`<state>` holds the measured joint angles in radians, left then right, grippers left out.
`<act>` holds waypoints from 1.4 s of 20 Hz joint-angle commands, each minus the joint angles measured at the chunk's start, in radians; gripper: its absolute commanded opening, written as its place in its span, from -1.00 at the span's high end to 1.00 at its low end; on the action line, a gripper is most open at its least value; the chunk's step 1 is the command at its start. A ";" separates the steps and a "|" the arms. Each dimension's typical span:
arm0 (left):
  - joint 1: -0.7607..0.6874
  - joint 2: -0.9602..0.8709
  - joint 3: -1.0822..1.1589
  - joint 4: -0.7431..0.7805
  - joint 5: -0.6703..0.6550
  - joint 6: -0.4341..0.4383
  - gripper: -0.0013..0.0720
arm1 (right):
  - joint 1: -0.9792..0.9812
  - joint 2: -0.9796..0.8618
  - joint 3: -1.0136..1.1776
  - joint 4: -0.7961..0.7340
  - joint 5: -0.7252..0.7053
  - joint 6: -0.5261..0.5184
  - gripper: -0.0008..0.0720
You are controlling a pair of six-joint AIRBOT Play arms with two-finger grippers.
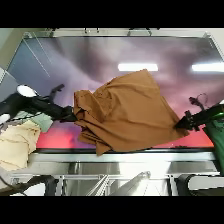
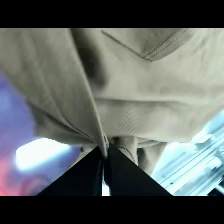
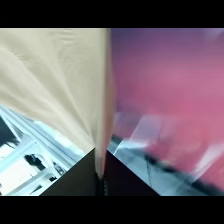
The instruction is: Fold the shirts.
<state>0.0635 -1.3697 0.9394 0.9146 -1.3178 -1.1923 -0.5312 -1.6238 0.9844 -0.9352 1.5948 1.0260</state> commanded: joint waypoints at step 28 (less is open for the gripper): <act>0.461 0.195 0.220 -0.896 -0.300 0.253 0.88 | -0.017 0.805 0.159 0.631 -0.472 -0.166 0.94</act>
<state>0.7063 -1.0504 1.2480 -0.2558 -1.7153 -0.9535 -0.6559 -0.7254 1.2221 -0.1081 1.1416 0.8463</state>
